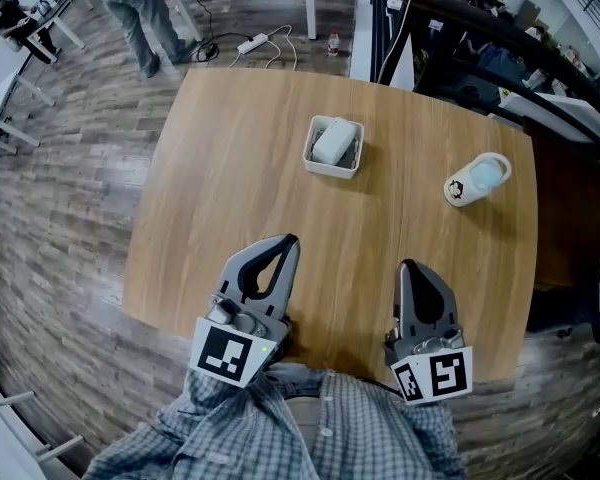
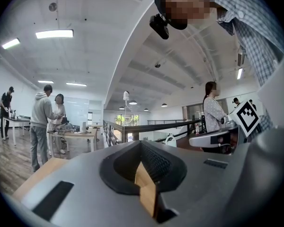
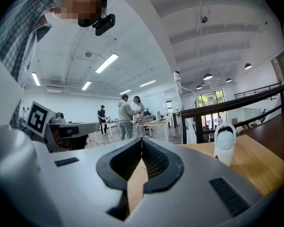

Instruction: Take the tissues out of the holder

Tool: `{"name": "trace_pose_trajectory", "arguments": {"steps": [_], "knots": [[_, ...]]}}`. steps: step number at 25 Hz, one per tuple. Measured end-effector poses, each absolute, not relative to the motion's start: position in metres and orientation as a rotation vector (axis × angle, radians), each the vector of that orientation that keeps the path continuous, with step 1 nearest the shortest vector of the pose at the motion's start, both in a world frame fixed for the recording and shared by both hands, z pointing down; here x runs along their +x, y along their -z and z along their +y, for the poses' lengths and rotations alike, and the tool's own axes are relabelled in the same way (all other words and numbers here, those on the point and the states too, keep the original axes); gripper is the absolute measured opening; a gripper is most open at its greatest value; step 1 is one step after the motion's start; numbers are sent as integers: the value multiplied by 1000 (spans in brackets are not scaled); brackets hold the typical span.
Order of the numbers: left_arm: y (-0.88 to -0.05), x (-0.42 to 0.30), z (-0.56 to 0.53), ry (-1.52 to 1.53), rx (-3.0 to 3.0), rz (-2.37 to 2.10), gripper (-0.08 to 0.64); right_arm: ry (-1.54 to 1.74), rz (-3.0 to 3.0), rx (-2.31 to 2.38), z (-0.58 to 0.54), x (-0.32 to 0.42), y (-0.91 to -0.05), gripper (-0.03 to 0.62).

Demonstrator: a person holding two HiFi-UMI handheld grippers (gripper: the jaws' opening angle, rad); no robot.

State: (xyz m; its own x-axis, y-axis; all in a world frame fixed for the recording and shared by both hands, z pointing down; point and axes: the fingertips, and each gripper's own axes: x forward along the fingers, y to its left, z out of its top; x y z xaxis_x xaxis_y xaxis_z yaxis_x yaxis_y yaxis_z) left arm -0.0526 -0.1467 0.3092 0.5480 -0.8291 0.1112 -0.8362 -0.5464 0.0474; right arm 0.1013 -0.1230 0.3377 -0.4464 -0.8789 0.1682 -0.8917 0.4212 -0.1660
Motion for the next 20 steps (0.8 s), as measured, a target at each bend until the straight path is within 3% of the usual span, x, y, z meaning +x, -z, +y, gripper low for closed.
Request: {"name": "trace_pose_trajectory", "arguments": {"steps": [20], "knots": [[-349,-55,-221,-315,2613,-1578,6,-470,-2559,1619,-151,109,-366,11]]}}
